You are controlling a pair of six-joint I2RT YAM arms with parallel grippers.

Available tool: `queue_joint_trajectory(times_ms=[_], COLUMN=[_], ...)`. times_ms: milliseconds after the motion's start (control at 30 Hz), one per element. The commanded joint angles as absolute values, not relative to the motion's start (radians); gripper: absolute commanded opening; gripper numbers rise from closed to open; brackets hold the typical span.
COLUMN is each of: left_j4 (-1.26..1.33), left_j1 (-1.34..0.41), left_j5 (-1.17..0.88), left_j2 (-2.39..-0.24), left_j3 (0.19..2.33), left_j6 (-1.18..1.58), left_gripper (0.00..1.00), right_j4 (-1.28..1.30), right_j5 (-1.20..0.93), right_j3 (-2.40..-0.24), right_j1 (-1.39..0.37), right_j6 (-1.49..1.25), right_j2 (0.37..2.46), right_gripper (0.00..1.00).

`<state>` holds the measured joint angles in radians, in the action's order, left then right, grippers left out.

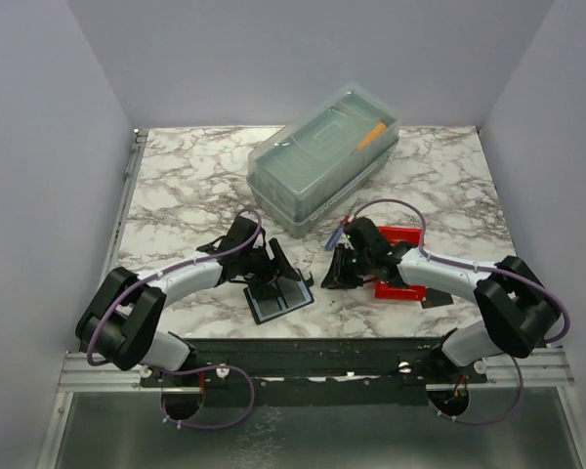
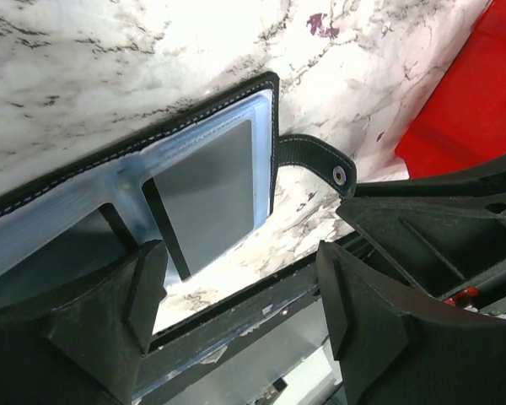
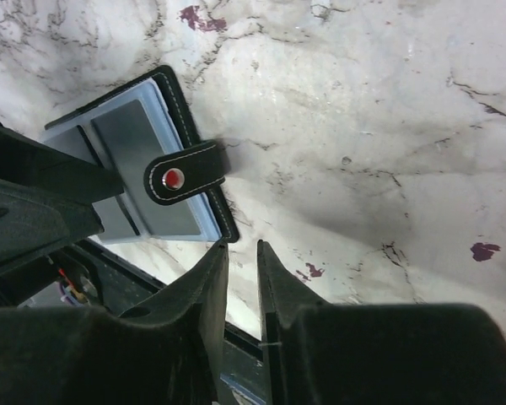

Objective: Put the credit cards into the card holder
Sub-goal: Turn over the card slot in the card holder.

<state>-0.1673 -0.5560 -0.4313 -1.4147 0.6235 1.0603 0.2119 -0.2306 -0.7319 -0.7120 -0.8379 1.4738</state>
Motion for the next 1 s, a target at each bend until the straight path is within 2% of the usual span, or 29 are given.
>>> queue_joint_trajectory(times_ms=[0,67,233,300,333,433,567,967], left_j4=[-0.334,-0.387,-0.393,-0.331,-0.296,-0.258,-0.236,-0.218], left_j1=[-0.552,-0.551,-0.547,-0.544,-0.543,-0.541,-0.541,-0.533], left_j5=[-0.409,-0.368,-0.343,-0.38,-0.401,-0.422,-0.385,-0.338], left_j2=[-1.367,-1.35,-1.317,-1.338,-1.354,-1.417,-1.431,-1.462], left_j3=[0.702,0.727,0.722,0.702,0.691,0.683,0.653,0.542], left_j6=[0.965,0.936,0.933,0.943,0.947,0.943,0.934,0.985], left_gripper=[0.77,0.75,0.58,0.37,0.31,0.15,0.0,0.0], right_j4=[0.168,0.137,0.043,-0.003,-0.04,-0.114,-0.162,-0.197], right_j5=[-0.291,-0.32,-0.39,-0.421,-0.432,-0.477,-0.507,-0.548], right_j3=[-0.753,-0.747,-0.734,-0.73,-0.728,-0.717,-0.706,-0.679], right_j1=[-0.71,-0.711,-0.711,-0.712,-0.712,-0.711,-0.711,-0.713], right_j6=[-0.84,-0.836,-0.861,-0.87,-0.878,-0.893,-0.909,-0.91], right_j2=[1.471,1.47,1.485,1.506,1.517,1.557,1.604,1.66], right_gripper=[0.26,0.3,0.36,0.36,0.36,0.36,0.35,0.38])
